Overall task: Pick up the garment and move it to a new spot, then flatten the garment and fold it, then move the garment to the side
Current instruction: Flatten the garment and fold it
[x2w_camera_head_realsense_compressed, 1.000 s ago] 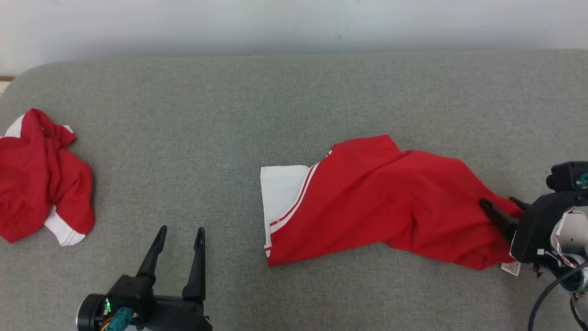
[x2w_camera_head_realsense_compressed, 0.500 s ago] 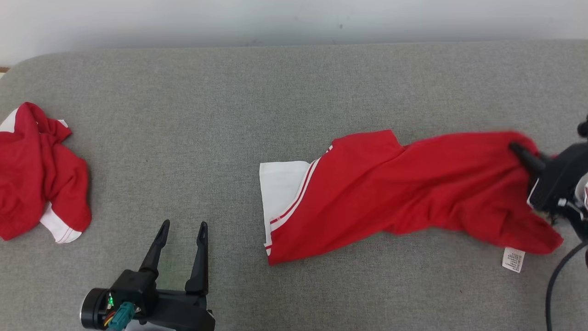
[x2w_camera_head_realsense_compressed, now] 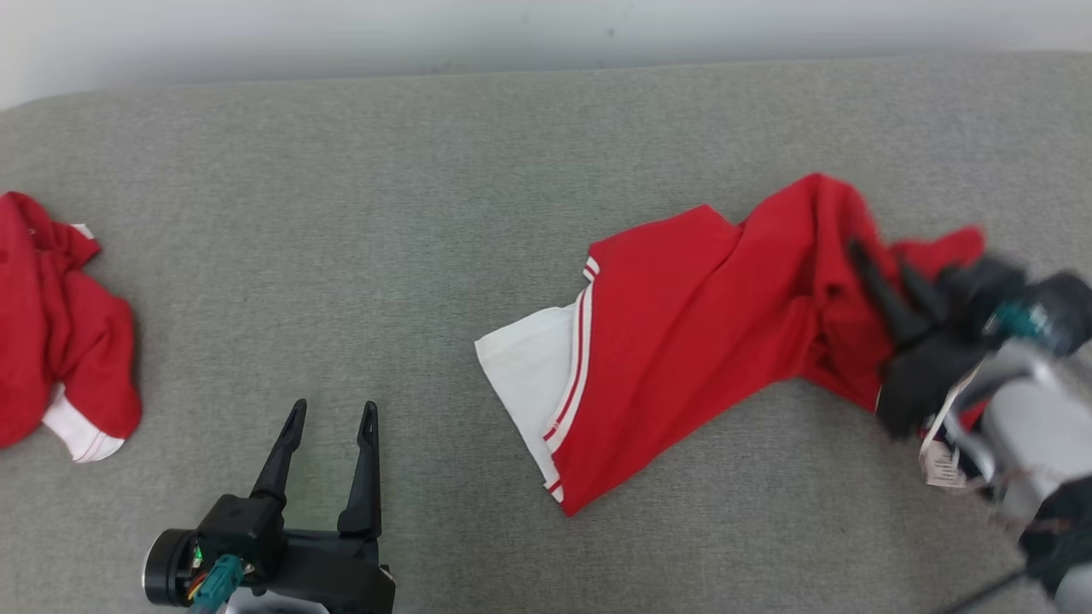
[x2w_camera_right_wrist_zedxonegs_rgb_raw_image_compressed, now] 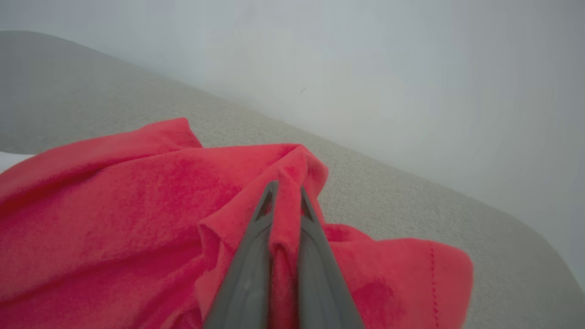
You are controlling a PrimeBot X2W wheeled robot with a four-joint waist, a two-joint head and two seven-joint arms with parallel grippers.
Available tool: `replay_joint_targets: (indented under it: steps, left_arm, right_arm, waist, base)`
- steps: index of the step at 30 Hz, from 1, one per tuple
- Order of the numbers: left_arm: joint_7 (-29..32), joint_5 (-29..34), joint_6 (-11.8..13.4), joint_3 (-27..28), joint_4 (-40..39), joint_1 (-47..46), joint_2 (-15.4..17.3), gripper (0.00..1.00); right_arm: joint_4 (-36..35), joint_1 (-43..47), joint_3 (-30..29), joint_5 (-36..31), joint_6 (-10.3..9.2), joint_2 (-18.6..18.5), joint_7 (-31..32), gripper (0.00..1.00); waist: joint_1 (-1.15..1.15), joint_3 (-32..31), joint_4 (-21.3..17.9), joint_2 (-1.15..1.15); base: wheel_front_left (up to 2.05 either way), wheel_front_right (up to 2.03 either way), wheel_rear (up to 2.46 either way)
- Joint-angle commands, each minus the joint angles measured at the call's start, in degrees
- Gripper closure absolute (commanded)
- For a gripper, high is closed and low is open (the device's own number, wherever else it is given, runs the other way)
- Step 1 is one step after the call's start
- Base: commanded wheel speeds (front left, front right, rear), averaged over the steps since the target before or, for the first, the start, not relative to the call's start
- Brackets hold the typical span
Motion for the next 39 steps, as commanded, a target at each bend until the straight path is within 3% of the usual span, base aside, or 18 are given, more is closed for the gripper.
replay_joint_targets:
  steps: [1,6,14,15,16,20,25,32,39]
  left_arm:
    - [-0.3,-0.1,0.1,0.3,0.0,0.5,0.3,0.0]
    - [-0.4,0.3,0.0,0.4,-0.2,0.2,0.7,0.0]
    - [-0.2,0.3,-0.1,-0.1,-0.1,-0.1,1.1,0.0]
    - [-0.2,0.2,-0.2,-0.2,-0.1,-0.1,1.1,0.0]
    - [-0.1,0.1,-0.2,-0.3,0.0,-0.1,1.2,0.0]
    - [-0.1,-0.1,-0.1,-0.4,0.2,0.1,1.3,0.0]
    - [-0.1,-0.5,0.2,0.1,0.2,1.2,1.7,0.0]
    - [-0.2,-0.8,0.8,0.7,-0.5,2.1,2.1,0.0]
    - [-0.2,-0.5,1.3,0.9,-1.2,2.8,2.9,0.0]
  right_arm:
    - [-1.4,3.2,-0.1,-3.6,-0.02,0.8,-1.9,1.0]
    - [-4.9,11.4,-2.1,-11.0,-0.02,3.0,-3.8,1.0]
    - [-8.8,26.6,-11.1,-17.8,-0.02,8.9,-4.5,0.98]
    - [-9.1,28.1,-12.1,-17.4,-0.02,10.1,-4.6,0.6]
    - [-10.0,30.7,-14.1,-17.3,-0.02,12.1,-4.6,0.0]
    - [-14.5,35.5,-18.6,-16.5,-0.02,16.1,-4.7,0.0]
    - [-25.1,40.8,-21.7,-16.5,-0.02,19.8,-4.7,0.0]
    - [-34.8,42.8,-24.4,-15.5,-0.02,21.4,-4.7,0.0]
    - [-37.3,39.9,-33.3,-13.9,-0.03,22.4,-4.7,0.0]
  waist:
    - [0.0,0.4,-1.0,-0.01]
    - [0.0,0.8,-2.4,-0.01]
    - [0.0,0.2,-3.9,-0.01]
    - [0.0,0.1,-3.9,-0.01]
    - [0.0,0.0,-3.9,-0.01]
    - [0.0,-0.5,-3.6,-0.01]
    - [0.0,-1.5,-3.5,-0.01]
    - [0.0,-3.1,-3.7,-0.01]
    - [0.0,-5.1,-3.2,-0.01]
  base:
    - [0.0,0.0,0.0]
    - [0.0,0.0,0.0]
    - [0.0,0.0,0.0]
    - [0.0,0.0,0.0]
    - [0.0,0.0,0.0]
    - [0.0,0.0,0.0]
    - [0.0,0.0,0.0]
    - [0.0,0.0,0.0]
    - [0.0,0.0,0.0]
